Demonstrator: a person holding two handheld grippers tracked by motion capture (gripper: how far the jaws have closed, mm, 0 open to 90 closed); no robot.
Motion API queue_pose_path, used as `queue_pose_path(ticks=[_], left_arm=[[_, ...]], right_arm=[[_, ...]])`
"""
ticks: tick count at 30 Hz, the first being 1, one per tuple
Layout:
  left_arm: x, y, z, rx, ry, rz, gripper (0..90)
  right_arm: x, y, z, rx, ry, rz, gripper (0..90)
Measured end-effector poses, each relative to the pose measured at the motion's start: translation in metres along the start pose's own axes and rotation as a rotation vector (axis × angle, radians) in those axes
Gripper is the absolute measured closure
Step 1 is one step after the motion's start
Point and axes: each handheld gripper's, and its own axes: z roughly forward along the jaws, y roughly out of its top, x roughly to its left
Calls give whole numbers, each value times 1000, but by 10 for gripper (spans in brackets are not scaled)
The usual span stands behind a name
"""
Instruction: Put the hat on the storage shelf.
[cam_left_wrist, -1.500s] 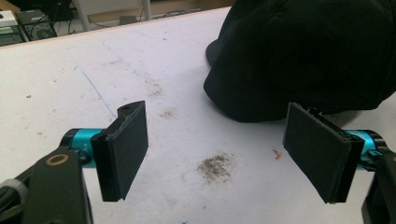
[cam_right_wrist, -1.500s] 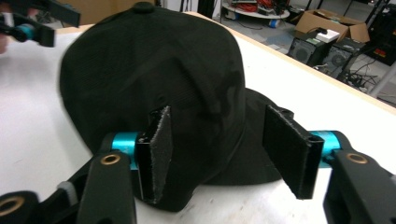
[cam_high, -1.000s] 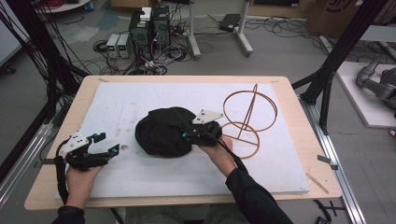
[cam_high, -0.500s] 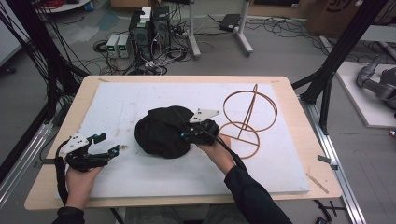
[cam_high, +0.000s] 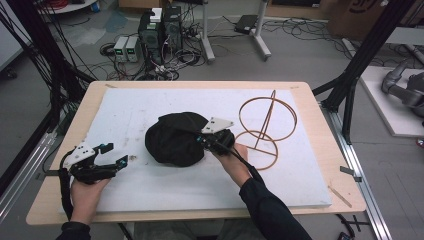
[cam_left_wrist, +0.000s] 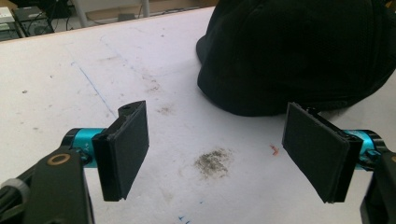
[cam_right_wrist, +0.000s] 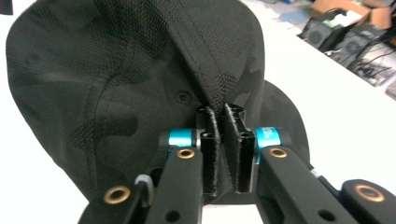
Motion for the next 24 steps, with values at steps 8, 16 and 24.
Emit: queue_pose_path(ticks=[8, 16, 24], left_arm=[[2, -1, -1, 3, 7, -7, 229], [2, -1, -2, -2, 20, -9, 234], [4, -3, -4, -13, 23, -29, 235]], right_arm=[[2, 7, -12, -65, -47, 27, 888], [13, 26, -29, -148, -49, 15, 890], [20, 53, -59, -229, -51, 17, 889]])
